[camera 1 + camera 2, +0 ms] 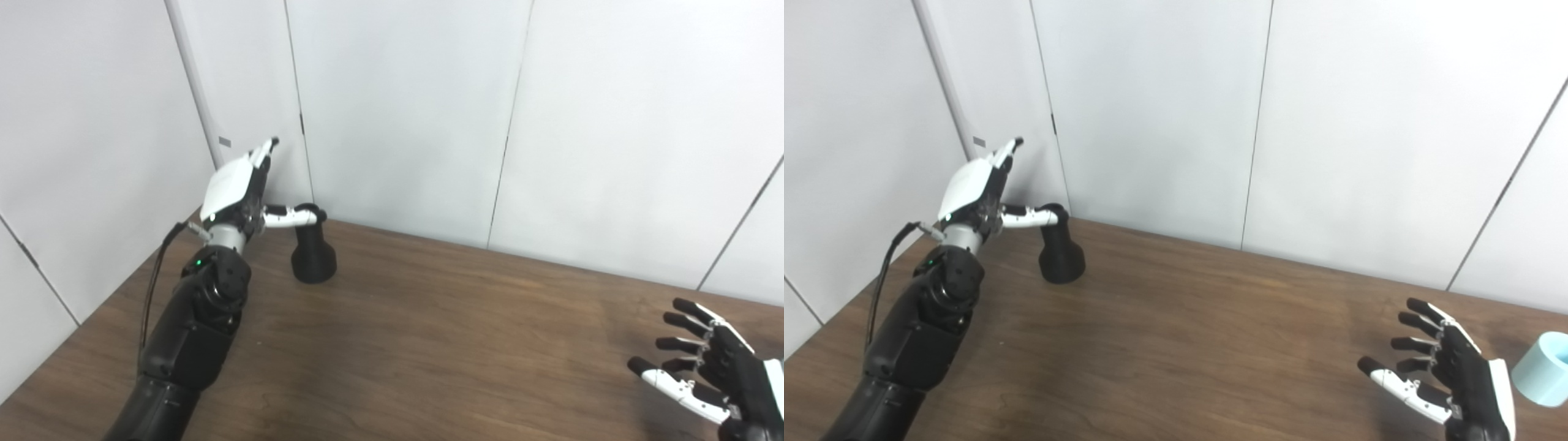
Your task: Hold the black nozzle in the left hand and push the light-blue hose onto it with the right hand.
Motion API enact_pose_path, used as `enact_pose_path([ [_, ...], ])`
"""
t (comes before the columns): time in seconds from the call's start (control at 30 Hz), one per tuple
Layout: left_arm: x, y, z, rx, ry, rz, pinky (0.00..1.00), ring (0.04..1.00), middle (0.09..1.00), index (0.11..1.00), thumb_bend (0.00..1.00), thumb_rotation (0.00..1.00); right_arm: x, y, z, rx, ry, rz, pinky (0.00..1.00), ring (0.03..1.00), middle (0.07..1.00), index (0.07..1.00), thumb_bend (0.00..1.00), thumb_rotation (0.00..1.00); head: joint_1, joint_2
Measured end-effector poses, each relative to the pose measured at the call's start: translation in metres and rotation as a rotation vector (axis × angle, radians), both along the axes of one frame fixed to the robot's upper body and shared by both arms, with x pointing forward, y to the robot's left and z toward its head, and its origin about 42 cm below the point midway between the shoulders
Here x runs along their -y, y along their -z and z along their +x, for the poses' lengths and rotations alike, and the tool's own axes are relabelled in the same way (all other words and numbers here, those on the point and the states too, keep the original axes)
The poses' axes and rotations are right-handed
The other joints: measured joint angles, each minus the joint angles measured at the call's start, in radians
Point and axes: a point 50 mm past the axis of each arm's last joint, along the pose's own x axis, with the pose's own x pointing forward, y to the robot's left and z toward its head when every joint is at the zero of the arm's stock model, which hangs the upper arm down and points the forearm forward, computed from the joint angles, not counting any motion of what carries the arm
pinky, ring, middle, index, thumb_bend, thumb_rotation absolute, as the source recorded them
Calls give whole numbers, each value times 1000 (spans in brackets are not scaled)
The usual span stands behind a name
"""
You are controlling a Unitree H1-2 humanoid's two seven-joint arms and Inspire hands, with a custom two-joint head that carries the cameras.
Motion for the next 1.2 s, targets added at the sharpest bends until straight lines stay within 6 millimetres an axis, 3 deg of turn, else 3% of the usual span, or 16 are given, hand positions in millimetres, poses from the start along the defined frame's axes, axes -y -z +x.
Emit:
enact_pose_path([
  [0.3,0,29,0,-97,0,-11,1000,1000,983,1000,1000,452,0,-4,-3,1,1,-1,451,601,721,741,567,0,-3,9],
  [0.47,7,43,2,-155,4,22,978,1000,949,941,1000,475,-1,-5,-5,-1,-4,-1,457,608,730,744,567,0,-5,15],
  [0.8,5,68,4,-233,-21,39,956,1000,951,903,1000,431,0,-7,-7,-8,-8,-4,455,603,735,746,565,0,-12,25],
  [1.03,8,85,5,-276,-30,36,892,989,927,898,1000,425,-1,-9,-9,-3,-8,-4,450,601,731,743,567,0,-15,31],
  [1.2,11,83,8,-243,-41,46,770,905,874,877,1000,422,-1,-10,-11,-7,-8,0,454,604,734,748,560,0,-15,38],
])
